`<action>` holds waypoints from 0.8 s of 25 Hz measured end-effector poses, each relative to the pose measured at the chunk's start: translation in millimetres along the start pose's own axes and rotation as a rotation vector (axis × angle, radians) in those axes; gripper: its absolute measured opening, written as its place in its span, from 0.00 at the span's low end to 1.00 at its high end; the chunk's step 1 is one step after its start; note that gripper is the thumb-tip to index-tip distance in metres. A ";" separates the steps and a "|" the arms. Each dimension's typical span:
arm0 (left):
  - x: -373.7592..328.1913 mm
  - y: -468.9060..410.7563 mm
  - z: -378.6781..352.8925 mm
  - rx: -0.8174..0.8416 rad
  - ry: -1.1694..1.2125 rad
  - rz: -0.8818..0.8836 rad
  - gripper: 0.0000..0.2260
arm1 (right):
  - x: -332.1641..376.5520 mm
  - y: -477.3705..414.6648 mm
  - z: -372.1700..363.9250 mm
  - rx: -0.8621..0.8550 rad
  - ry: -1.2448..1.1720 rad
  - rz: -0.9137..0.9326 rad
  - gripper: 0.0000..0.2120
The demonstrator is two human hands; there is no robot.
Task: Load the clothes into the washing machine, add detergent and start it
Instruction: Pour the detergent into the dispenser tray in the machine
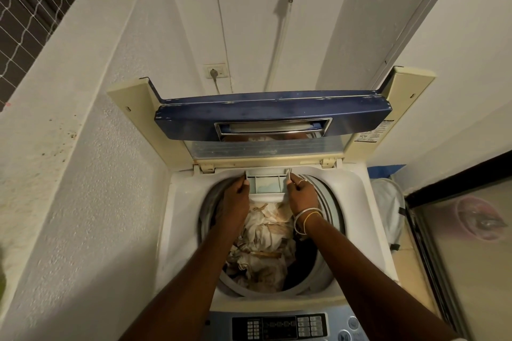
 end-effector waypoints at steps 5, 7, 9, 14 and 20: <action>-0.1 -2.0 -0.1 -0.006 0.016 0.030 0.17 | 0.1 1.6 -1.2 0.028 -0.034 -0.007 0.11; -1.6 -3.9 1.1 0.012 0.016 0.063 0.17 | -0.3 0.8 -1.9 0.042 -0.052 -0.011 0.11; -0.6 -3.2 0.8 0.011 0.031 0.044 0.17 | 0.8 1.9 -1.9 0.049 -0.077 -0.002 0.12; 2.8 -1.6 -2.7 -0.009 0.065 0.015 0.16 | 3.9 2.7 -0.9 0.075 -0.205 -0.059 0.14; -6.9 -1.8 0.7 0.031 0.009 0.040 0.17 | 10.9 5.8 -1.0 0.020 -0.058 -0.027 0.10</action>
Point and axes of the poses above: each hand's wrist, its own y-axis away from the middle knuckle, its own z-axis out of the back of the hand, x = y × z, the point moved 1 cm from there along -y, towards the middle knuckle, and after that the axes turned 4 degrees about x, right-handed, at the moved point
